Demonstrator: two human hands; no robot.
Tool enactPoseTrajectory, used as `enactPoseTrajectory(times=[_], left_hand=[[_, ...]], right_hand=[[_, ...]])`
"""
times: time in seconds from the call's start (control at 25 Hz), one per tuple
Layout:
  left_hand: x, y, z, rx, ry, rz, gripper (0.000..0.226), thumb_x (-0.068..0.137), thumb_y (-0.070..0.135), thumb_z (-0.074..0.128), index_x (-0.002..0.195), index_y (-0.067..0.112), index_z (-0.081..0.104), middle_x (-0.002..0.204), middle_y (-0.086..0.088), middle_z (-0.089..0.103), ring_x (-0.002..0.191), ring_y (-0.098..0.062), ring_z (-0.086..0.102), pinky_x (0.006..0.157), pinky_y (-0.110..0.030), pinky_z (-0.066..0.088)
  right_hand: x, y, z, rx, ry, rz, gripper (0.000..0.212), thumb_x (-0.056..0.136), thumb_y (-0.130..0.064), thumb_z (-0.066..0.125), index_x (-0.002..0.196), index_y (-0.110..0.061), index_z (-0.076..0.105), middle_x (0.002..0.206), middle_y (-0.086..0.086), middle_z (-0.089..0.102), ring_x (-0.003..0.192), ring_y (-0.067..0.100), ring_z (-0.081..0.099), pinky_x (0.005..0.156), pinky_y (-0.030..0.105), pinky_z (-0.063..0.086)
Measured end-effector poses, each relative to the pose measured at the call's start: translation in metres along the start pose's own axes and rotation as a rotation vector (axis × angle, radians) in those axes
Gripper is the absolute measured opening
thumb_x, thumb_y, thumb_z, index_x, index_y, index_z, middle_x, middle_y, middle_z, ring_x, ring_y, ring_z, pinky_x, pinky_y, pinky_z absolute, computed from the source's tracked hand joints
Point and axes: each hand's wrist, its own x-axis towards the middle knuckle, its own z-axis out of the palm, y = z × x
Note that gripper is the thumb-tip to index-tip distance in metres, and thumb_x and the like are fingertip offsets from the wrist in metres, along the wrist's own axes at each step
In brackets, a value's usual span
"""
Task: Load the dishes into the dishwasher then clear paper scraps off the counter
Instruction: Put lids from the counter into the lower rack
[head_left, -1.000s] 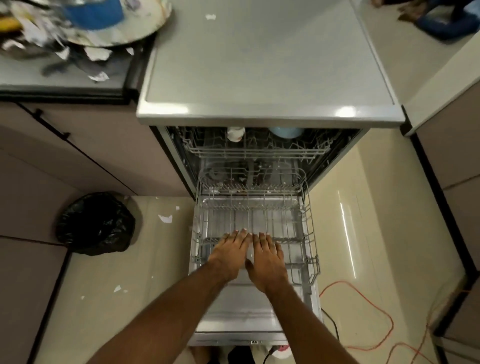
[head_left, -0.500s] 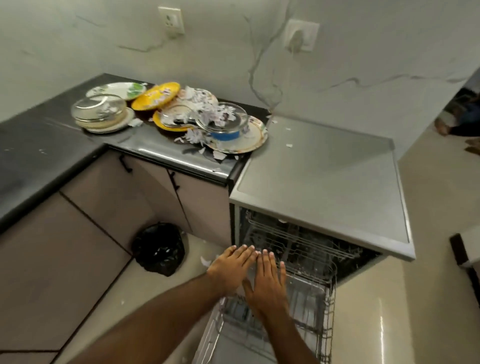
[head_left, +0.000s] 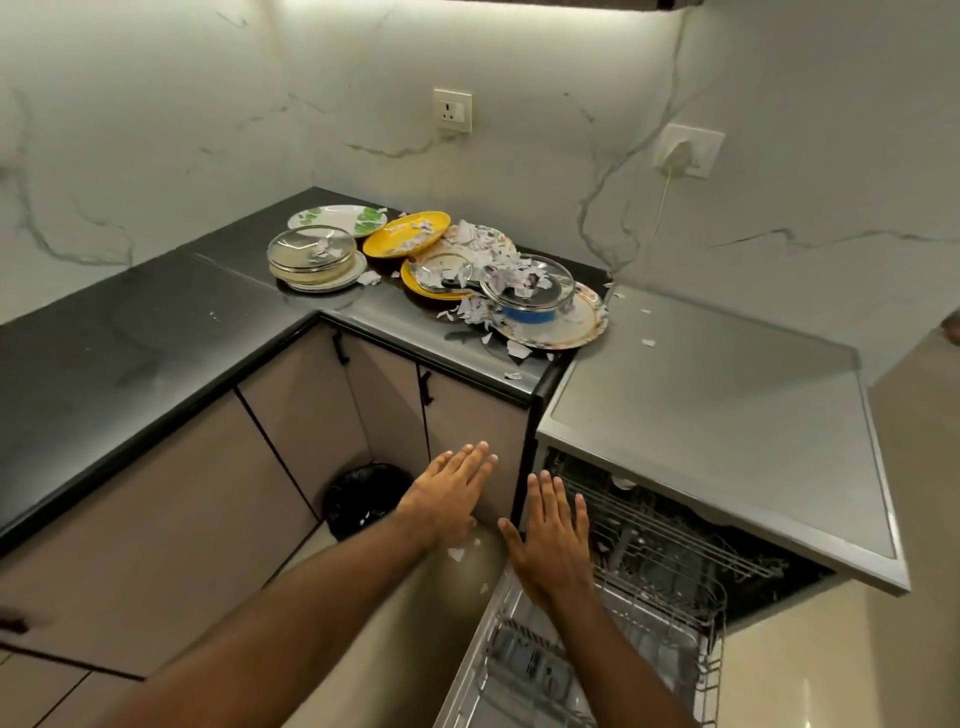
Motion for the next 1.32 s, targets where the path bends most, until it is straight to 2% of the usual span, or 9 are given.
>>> enactPoseTrajectory(times=[0.2, 0.28, 0.48, 0.68, 0.84, 1.0, 1.32], left_hand=[[-0.013, -0.078, -0.007, -0.032, 0.012, 0.040, 0.098, 0.099, 0.041, 0.059, 0.163, 0.019, -0.012, 0.170, -0.007, -0.019, 0.158, -0.024, -0.013, 0.129, -0.046, 0.003], [-0.017, -0.109, -0.005, -0.040, 0.032, 0.076, 0.099, 0.098, 0.042, 0.060, 0.163, 0.018, -0.011, 0.170, -0.007, -0.018, 0.158, -0.025, -0.012, 0.129, -0.047, 0.006], [-0.023, -0.181, 0.002, -0.040, 0.042, 0.150, 0.099, 0.099, 0.043, 0.060, 0.164, 0.016, -0.009, 0.170, -0.007, -0.018, 0.158, -0.025, -0.011, 0.129, -0.046, 0.005], [-0.018, -0.235, 0.007, -0.059, 0.031, 0.158, 0.100, 0.097, 0.041, 0.063, 0.164, 0.017, -0.007, 0.171, -0.006, -0.016, 0.158, -0.024, -0.011, 0.129, -0.045, 0.004], [0.011, -0.251, -0.007, -0.059, 0.062, 0.175, 0.098, 0.096, 0.042, 0.062, 0.164, 0.014, -0.002, 0.172, -0.008, -0.012, 0.159, -0.024, -0.008, 0.128, -0.040, 0.000], [0.059, -0.245, -0.028, -0.070, 0.065, 0.234, 0.095, 0.096, 0.040, 0.064, 0.164, 0.012, 0.003, 0.172, -0.009, -0.007, 0.159, -0.025, -0.003, 0.129, -0.042, 0.004], [0.192, -0.232, -0.058, -0.037, 0.072, 0.263, 0.089, 0.095, 0.037, 0.065, 0.164, 0.012, 0.012, 0.172, -0.009, 0.004, 0.158, -0.026, 0.006, 0.127, -0.041, 0.008]], right_hand=[[0.025, -0.061, 0.002, -0.023, 0.043, 0.020, 0.086, 0.102, -0.073, 0.009, 0.168, -0.019, -0.003, 0.176, 0.005, -0.006, 0.161, 0.021, -0.014, 0.127, 0.046, -0.017], [0.033, -0.090, 0.007, -0.010, 0.068, 0.051, 0.088, 0.101, -0.073, 0.011, 0.168, -0.017, 0.003, 0.176, 0.006, 0.000, 0.162, 0.022, -0.009, 0.129, 0.049, -0.012], [0.058, -0.162, 0.021, -0.036, 0.053, 0.158, 0.086, 0.103, -0.072, 0.013, 0.168, -0.017, -0.003, 0.176, 0.006, -0.004, 0.162, 0.022, -0.011, 0.130, 0.051, -0.009], [0.073, -0.205, 0.025, -0.053, 0.075, 0.168, 0.085, 0.103, -0.071, 0.011, 0.168, -0.018, -0.005, 0.176, 0.005, -0.006, 0.162, 0.022, -0.012, 0.130, 0.050, -0.006], [0.099, -0.197, 0.013, -0.086, 0.088, 0.192, 0.084, 0.104, -0.069, 0.014, 0.168, -0.017, -0.005, 0.176, 0.005, -0.006, 0.162, 0.022, -0.011, 0.130, 0.051, -0.005], [0.134, -0.173, -0.003, -0.068, 0.138, 0.232, 0.084, 0.106, -0.067, 0.020, 0.168, -0.017, -0.006, 0.176, 0.005, -0.006, 0.162, 0.021, -0.011, 0.130, 0.049, -0.007], [0.248, -0.104, -0.021, 0.017, 0.199, 0.245, 0.083, 0.106, -0.065, 0.028, 0.168, -0.017, 0.004, 0.176, 0.006, 0.006, 0.163, 0.022, -0.001, 0.132, 0.047, -0.001]])
